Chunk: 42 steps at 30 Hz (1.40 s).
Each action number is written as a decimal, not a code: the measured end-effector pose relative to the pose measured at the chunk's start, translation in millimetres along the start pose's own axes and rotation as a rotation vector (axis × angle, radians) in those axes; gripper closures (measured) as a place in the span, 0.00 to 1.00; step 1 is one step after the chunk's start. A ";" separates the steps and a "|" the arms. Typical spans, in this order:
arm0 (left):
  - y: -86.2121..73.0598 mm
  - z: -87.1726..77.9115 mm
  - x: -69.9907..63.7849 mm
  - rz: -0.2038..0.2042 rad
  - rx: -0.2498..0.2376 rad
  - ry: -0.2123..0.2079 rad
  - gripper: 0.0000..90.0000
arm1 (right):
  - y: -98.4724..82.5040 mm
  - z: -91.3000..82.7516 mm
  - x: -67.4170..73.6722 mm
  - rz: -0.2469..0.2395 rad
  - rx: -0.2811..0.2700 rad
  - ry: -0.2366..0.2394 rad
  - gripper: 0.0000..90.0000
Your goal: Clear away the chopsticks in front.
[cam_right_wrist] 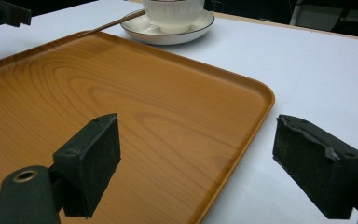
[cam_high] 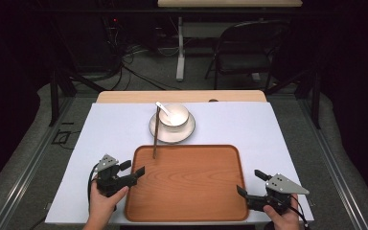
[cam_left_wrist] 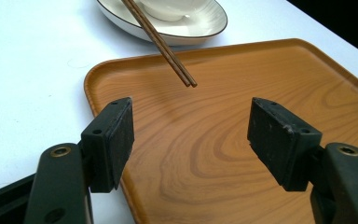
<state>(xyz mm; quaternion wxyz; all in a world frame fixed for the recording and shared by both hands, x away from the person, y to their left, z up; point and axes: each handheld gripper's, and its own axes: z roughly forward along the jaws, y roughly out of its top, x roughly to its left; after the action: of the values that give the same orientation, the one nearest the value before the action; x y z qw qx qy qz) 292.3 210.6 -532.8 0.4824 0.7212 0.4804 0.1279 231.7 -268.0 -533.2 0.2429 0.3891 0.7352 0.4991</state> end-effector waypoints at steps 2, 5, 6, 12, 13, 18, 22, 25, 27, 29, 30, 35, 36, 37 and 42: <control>0.1 -0.9 0.3 -0.004 -0.002 0.000 0.35 | 0.0 0.5 -0.4 0.004 0.001 0.000 0.16; -1.5 -0.7 0.9 -0.014 0.010 -0.001 0.35 | 0.3 0.8 -1.2 0.012 0.000 0.000 0.16; -2.0 -0.3 1.2 -0.015 0.016 0.002 0.35 | 0.5 1.0 -1.0 0.012 0.000 0.002 0.16; -0.2 1.7 2.0 -0.060 0.030 -0.015 0.35 | 0.9 0.7 0.8 -0.001 -0.004 0.001 0.16; 0.7 2.9 2.7 -0.068 0.034 -0.018 0.35 | 1.0 1.0 0.6 0.004 -0.003 0.000 0.16; 10.3 8.7 8.8 -0.085 0.083 -0.024 0.35 | 1.0 1.7 -0.8 0.016 0.002 0.001 0.16; 23.1 11.1 14.0 -0.105 0.096 -0.023 0.34 | 0.9 1.7 -0.9 0.017 0.000 0.002 0.16; 35.1 12.5 19.4 -0.142 0.104 -0.046 0.33 | 0.9 1.3 -1.3 0.021 0.001 0.001 0.16; 42.9 13.5 23.0 -0.148 0.099 -0.055 0.32 | 0.8 1.2 -1.6 0.026 0.002 0.001 0.16; 50.7 14.8 25.6 -0.141 0.102 -0.058 0.32 | 0.7 1.3 -2.1 0.030 0.001 0.001 0.16; 54.6 15.9 26.7 -0.140 0.109 -0.047 0.32 | 0.6 1.3 -2.3 0.033 0.002 0.001 0.16; 71.6 23.9 33.7 -0.146 0.136 -0.036 0.33 | 0.3 0.4 -3.5 0.045 -0.002 0.002 0.16; 74.7 25.4 34.6 -0.143 0.138 -0.028 0.33 | 0.3 0.4 -3.7 0.046 -0.002 0.003 0.16; 77.7 26.7 35.2 -0.137 0.139 -0.014 0.34 | 0.3 0.3 -3.9 0.047 -0.002 0.004 0.16; 92.6 33.7 41.2 -0.151 0.144 -0.006 0.36 | 0.1 0.4 -4.5 0.052 -0.004 0.006 0.16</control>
<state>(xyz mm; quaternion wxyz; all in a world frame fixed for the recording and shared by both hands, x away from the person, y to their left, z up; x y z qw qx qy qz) 387.7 218.1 -485.5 0.4390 0.7160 0.5401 0.0543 234.7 -271.5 -533.4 0.2286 0.4061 0.7245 0.5079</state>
